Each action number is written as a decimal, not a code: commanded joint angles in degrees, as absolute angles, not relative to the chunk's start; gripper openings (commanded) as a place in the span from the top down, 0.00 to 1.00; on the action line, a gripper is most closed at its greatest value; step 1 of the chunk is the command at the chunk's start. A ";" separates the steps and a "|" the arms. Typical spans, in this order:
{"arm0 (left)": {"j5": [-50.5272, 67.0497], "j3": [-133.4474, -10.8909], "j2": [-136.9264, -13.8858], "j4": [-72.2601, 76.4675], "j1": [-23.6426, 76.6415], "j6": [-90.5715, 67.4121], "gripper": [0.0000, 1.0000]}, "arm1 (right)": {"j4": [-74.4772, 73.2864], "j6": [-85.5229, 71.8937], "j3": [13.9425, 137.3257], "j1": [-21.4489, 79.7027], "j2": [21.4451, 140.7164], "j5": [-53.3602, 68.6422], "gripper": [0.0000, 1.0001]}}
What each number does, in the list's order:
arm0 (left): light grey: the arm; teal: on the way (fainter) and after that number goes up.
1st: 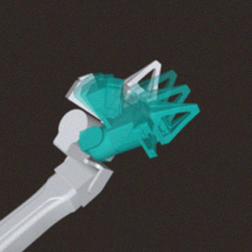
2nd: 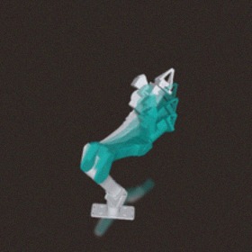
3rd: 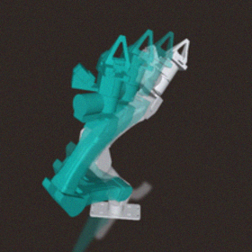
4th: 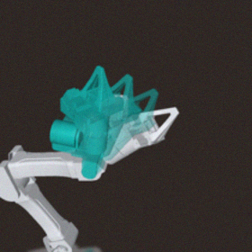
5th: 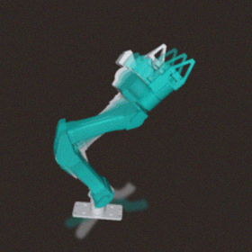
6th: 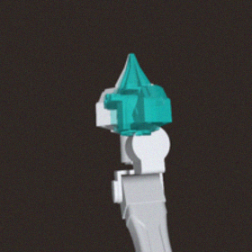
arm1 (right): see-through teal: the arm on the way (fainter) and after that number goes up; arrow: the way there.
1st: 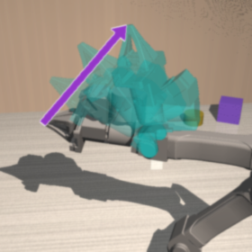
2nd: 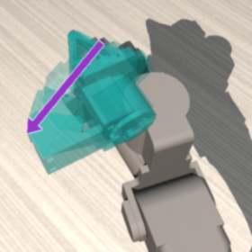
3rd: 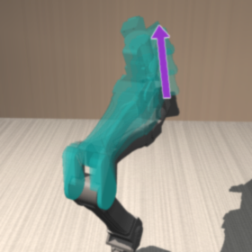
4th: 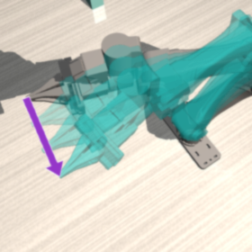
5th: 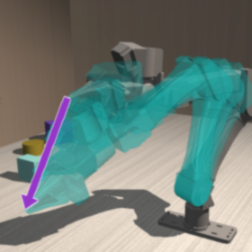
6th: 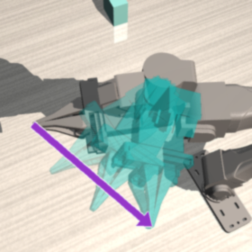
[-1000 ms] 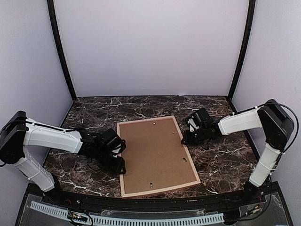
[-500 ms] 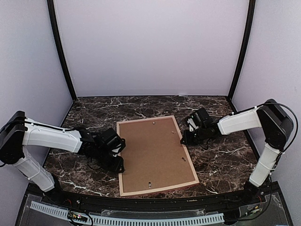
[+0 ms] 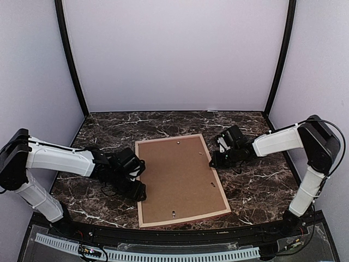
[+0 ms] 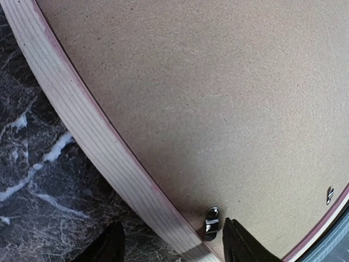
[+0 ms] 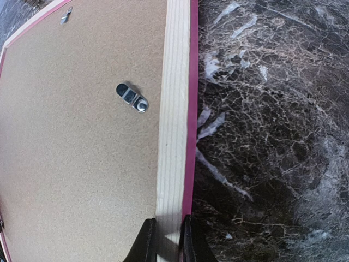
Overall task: Put the photo into the frame
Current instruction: Press the fastener onto the backboard.
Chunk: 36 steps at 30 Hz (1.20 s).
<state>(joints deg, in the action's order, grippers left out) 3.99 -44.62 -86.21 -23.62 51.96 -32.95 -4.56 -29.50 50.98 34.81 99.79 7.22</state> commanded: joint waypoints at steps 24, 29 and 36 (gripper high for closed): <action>2.47 -41.58 -86.67 -20.33 51.76 -32.11 0.66 | -7.58 -30.19 47.99 34.89 102.61 9.45 1.00; 1.69 -40.61 -85.28 -19.68 51.72 -32.37 0.73 | -7.58 -30.06 47.82 34.89 102.44 9.38 1.00; 4.00 -41.05 -84.64 -18.66 51.67 -32.19 0.53 | -7.40 -30.06 47.88 34.89 102.54 9.48 1.00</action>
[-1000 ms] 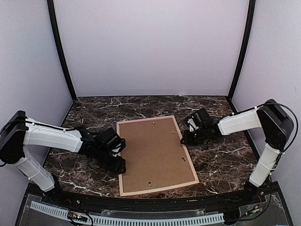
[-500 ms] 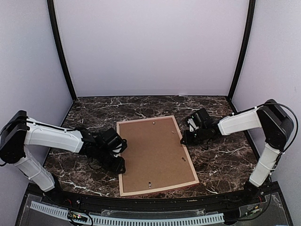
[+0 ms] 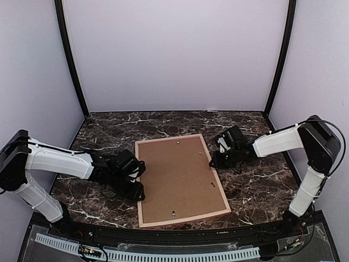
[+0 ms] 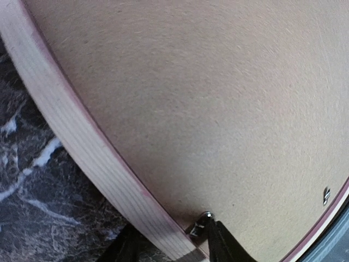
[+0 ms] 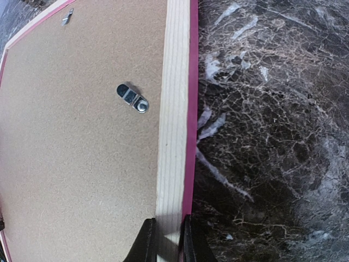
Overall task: Put the photo into the frame
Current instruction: Press the fastener onto the backboard.
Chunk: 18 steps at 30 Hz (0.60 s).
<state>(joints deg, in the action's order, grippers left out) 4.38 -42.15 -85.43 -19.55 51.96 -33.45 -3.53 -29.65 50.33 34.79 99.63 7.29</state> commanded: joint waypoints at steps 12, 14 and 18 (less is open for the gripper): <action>5.67 -41.95 -81.90 -18.56 47.50 -33.65 0.34 | -7.84 -30.19 48.43 34.87 102.40 9.40 1.00; 6.15 -41.78 -82.37 -17.96 45.92 -33.67 0.35 | -7.72 -30.37 48.43 34.88 102.33 9.48 1.00; 6.99 -42.27 -85.07 -16.61 42.96 -33.19 0.40 | -7.60 -30.62 48.25 34.94 102.14 9.65 1.00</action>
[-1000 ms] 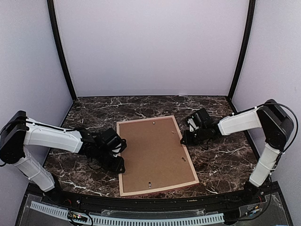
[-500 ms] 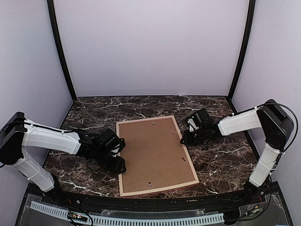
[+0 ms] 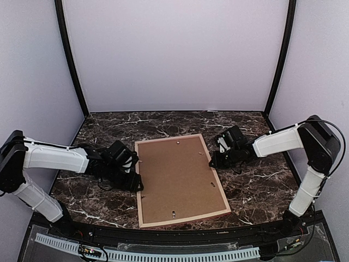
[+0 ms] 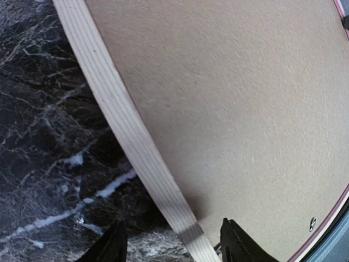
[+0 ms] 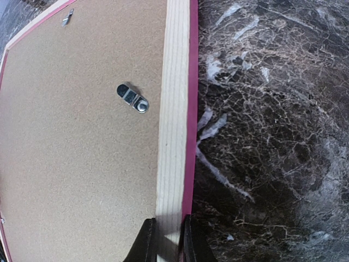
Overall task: Put the photo into the frame
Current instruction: Press the fastener onto the backboard.
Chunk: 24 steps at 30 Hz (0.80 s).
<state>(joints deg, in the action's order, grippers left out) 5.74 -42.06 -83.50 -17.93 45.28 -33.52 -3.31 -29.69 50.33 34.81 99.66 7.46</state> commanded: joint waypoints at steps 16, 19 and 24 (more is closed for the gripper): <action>7.63 -46.03 -92.84 -14.56 40.82 -30.61 0.71 | -7.21 -31.56 46.64 35.48 99.70 9.42 0.94; 6.22 -46.34 -93.38 -15.80 40.03 -29.22 0.77 | -7.04 -31.47 46.14 35.48 98.17 10.14 0.85; 4.32 -47.61 -94.75 -18.00 39.14 -27.25 0.81 | -7.83 -31.30 45.59 35.49 94.78 9.98 0.67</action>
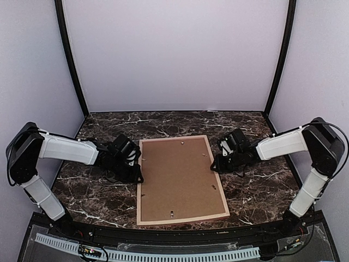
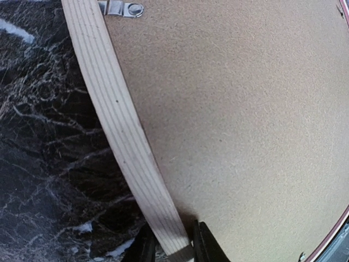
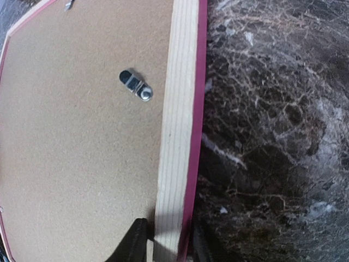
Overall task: Put the photo into the frame
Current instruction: Press the fastener onto the backboard.
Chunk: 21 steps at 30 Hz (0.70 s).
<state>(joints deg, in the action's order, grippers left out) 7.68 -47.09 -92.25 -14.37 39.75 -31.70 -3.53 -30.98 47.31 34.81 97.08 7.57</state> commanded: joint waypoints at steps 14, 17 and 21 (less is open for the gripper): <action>1.25 -49.39 -95.50 -20.47 38.76 -25.87 0.84 | -11.89 -33.82 40.51 40.79 84.81 8.05 0.44; 1.65 -49.39 -95.35 -20.40 38.75 -25.86 0.84 | -13.21 -34.71 39.59 42.65 84.32 6.09 0.41; 1.74 -49.52 -95.25 -20.39 38.76 -25.76 0.84 | -13.10 -35.92 39.26 44.85 84.81 4.99 0.39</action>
<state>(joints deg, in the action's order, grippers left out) 3.62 -49.93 -93.97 -15.94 39.09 -29.02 -12.62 -34.06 39.90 42.65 85.38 7.42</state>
